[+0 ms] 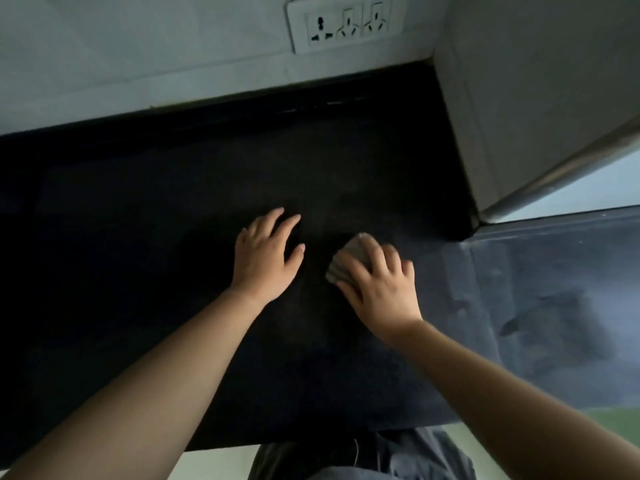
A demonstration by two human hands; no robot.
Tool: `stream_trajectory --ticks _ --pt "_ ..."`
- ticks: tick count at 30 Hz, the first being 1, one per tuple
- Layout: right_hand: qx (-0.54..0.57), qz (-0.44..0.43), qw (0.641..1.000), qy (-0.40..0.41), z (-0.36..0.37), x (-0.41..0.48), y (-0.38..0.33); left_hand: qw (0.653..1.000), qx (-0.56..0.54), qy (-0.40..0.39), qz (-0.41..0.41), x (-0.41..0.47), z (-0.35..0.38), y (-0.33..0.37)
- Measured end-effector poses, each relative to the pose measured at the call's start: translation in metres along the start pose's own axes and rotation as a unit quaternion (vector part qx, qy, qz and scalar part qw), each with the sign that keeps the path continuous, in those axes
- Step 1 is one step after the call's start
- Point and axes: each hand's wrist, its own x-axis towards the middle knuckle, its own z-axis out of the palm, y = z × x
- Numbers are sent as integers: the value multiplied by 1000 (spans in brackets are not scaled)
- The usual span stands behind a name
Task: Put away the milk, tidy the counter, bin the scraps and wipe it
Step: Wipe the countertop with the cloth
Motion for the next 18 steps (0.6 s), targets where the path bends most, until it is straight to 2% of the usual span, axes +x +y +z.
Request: stream_trajectory --ticks 3,8,10,15,18 --pt "10 -16 1000 0 -8 -24 20 1000 -5 4 -6 -27 5 7" --pt "21 128 991 -28 -12 34 22 999 14 -29 -42 -69 16 21" --pt "15 139 990 -31 -9 42 15 997 17 -32 -65 -81 21 26" --pt "8 -15 1000 -13 -9 -24 12 996 6 -19 -89 -93 30 32" --pt "17 -50 999 -10 -11 -47 31 996 5 -17 -89 -92 31 33"
